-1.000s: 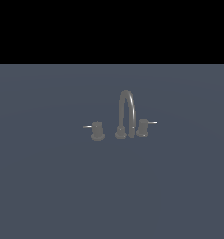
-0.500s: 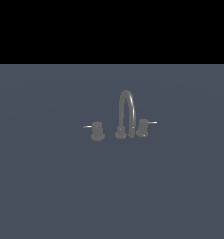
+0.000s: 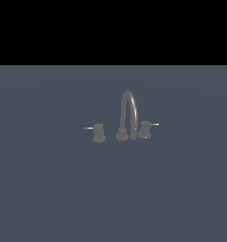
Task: Turn on the faucet by rotating a designated handle.
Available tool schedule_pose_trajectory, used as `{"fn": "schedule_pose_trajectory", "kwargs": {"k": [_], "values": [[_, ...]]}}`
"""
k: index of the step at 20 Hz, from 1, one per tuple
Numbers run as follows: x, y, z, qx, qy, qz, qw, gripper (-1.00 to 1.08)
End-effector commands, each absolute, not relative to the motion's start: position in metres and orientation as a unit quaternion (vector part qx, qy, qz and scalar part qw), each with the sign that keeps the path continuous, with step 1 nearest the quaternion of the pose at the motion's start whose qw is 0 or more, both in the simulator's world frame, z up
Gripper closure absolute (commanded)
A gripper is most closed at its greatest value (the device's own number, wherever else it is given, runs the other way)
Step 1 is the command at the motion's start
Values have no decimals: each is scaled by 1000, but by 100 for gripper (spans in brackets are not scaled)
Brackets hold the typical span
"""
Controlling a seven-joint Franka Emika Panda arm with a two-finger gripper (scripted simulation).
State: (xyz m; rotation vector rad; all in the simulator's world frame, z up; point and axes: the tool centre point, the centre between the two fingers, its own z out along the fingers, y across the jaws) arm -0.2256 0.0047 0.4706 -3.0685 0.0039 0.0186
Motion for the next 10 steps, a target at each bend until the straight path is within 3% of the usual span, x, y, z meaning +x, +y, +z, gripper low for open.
{"fn": "schedule_pose_trajectory", "kwargs": {"k": [1, 10], "values": [[-217, 3, 468, -999, 16, 6, 36, 108], [-163, -10, 447, -994, 104, 7, 31, 108]]}}
